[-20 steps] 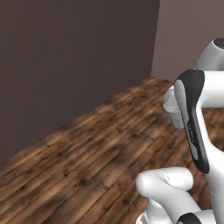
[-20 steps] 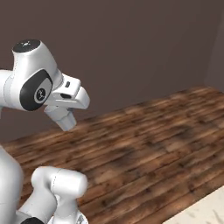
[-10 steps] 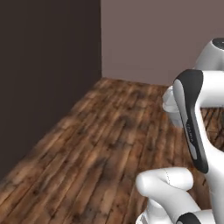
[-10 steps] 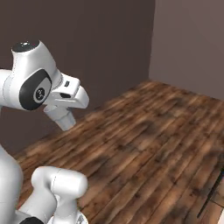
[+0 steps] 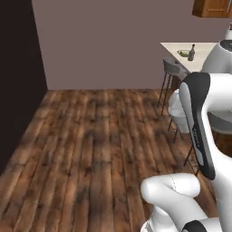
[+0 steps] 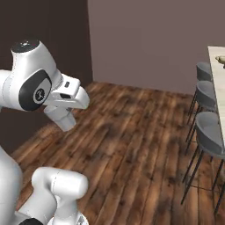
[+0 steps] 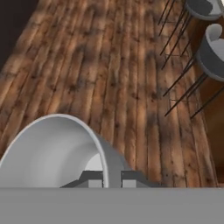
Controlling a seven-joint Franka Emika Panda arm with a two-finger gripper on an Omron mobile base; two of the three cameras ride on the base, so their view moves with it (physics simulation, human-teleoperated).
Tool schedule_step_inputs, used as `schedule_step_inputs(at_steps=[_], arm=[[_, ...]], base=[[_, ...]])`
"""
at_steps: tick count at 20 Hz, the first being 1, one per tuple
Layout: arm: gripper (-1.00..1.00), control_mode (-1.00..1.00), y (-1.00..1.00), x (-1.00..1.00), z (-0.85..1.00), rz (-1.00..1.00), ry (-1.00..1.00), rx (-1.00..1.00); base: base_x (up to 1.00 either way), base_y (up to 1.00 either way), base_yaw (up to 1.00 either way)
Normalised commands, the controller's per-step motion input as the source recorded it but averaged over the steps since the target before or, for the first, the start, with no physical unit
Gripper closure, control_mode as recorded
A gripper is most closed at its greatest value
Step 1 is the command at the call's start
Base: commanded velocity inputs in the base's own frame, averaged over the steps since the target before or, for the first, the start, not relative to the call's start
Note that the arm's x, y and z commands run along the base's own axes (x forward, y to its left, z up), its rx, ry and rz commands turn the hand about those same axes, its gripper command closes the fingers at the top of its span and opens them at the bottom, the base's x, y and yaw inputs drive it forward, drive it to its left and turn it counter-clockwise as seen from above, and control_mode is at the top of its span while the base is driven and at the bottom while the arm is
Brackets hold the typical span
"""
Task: There is a bowl on the dining counter. Grab a lemon wedge from the fridge and place it in the bowl. Then get the liquor bottle and glass cup from the cabinet and place them next to the bowl.
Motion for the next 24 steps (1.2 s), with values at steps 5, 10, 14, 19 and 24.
schedule_step_inputs(at_steps=[5, 10, 14, 19, 24], arm=[[1.00, 1.00, 0.00, 0.00, 0.00, 0.00, 0.00, 0.00], [1.00, 1.00, 0.00, 0.00, 0.00, 0.00, 0.00, 0.00], [1.00, 1.00, 0.00, 0.00, 0.00, 0.00, 0.00, 0.00], [1.00, 1.00, 0.00, 0.00, 0.00, 0.00, 0.00, 0.00], [1.00, 1.00, 0.00, 0.00, 0.00, 0.00, 0.00, 0.00]], base=[[0.77, 0.54, -0.58], [0.87, 0.64, -0.54], [0.91, 0.72, -0.50], [0.90, 0.81, -0.48], [0.86, 0.85, -0.46]])
